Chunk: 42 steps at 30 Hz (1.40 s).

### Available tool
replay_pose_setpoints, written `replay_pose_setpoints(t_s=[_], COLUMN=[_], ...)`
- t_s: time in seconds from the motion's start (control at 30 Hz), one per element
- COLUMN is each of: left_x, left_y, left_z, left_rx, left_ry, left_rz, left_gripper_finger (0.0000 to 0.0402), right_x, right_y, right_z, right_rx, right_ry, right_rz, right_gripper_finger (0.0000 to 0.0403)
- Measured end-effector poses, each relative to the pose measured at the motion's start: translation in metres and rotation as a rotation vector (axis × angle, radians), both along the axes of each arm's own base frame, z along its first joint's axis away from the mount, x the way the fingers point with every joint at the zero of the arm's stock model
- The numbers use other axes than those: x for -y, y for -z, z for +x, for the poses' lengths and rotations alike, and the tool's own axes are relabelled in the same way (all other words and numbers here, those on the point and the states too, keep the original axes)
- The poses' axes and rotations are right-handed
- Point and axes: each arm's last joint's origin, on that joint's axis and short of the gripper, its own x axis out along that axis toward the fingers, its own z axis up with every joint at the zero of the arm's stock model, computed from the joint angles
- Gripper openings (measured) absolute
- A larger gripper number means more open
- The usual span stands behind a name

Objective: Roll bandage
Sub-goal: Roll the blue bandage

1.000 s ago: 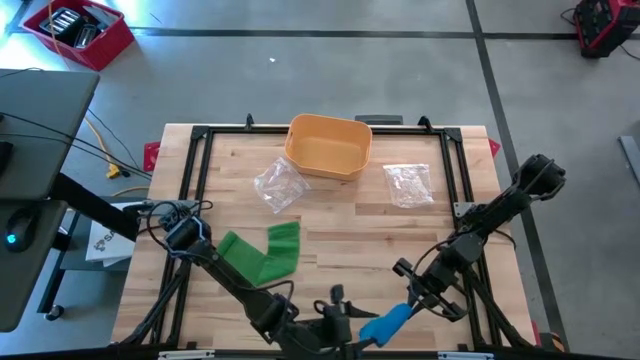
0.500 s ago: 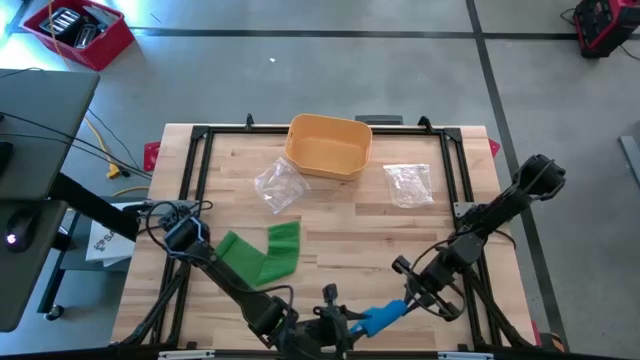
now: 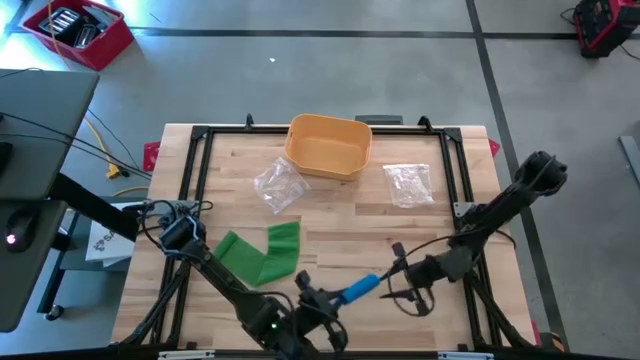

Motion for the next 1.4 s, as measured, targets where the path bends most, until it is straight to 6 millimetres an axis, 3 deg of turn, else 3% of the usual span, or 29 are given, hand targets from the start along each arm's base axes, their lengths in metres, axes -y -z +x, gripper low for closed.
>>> replay_pose_setpoints(t_s=[0.23,0.4,0.63,0.83,0.93,1.03,1.2,1.4], left_x=[-0.014,-0.026,-0.043,-0.03,-0.03,-0.057,-0.115,-0.138], left_y=[0.011,0.029,0.044,0.022,0.013,0.035,0.102,0.152], left_z=[-0.027,-0.032,-0.005,0.027,0.033,0.035,0.041,0.033], left_rx=[0.086,0.132,0.09,0.16,0.163,0.079,-0.057,0.028], left_ry=[-0.194,-0.272,-0.291,-0.077,-0.02,-0.128,-0.283,-0.277], left_rz=[-0.05,-0.188,-0.321,-0.35,-0.286,-0.286,-0.357,-0.401], left_gripper_finger=[0.001,0.001,0.0008,0.0008,0.0008,0.0008,0.0008,0.0009], right_x=[-0.018,-0.025,-0.029,-0.039,-0.044,-0.047,-0.045,-0.028], right_y=[-0.007,-0.013,-0.011,-0.01,-0.013,-0.015,-0.009,0.008], right_z=[-0.003,-0.007,-0.011,-0.024,-0.031,-0.036,-0.029,-0.002], right_rx=[-0.231,-0.254,-0.298,-0.38,-0.403,-0.4,-0.356,-0.401], right_ry=[-0.004,-0.027,-0.114,-0.246,-0.272,-0.286,-0.221,-0.164], right_rz=[-0.189,-0.132,-0.118,-0.034,0.018,0.032,-0.034,-0.074], right_gripper_finger=[0.0164,0.0165,0.0165,0.0165,0.0165,0.0165,0.0165,0.0165])
